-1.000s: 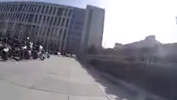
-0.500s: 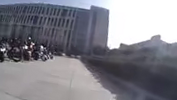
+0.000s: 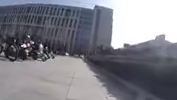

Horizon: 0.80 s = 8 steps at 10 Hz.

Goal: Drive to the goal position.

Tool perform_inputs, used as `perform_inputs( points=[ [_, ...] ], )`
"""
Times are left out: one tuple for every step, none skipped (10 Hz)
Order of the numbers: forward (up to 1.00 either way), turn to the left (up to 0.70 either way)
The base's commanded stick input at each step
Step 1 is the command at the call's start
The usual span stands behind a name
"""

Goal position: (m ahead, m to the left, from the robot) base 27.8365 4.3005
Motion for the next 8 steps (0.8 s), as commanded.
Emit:
perform_inputs(
  points=[
    [1.00,0.03],
    [1.00,0.03],
    [1.00,0.18],
    [1.00,0.37],
    [1.00,0.43],
    [1.00,0.43],
    [1.00,0.03],
    [1.00,0.03]
  ],
)
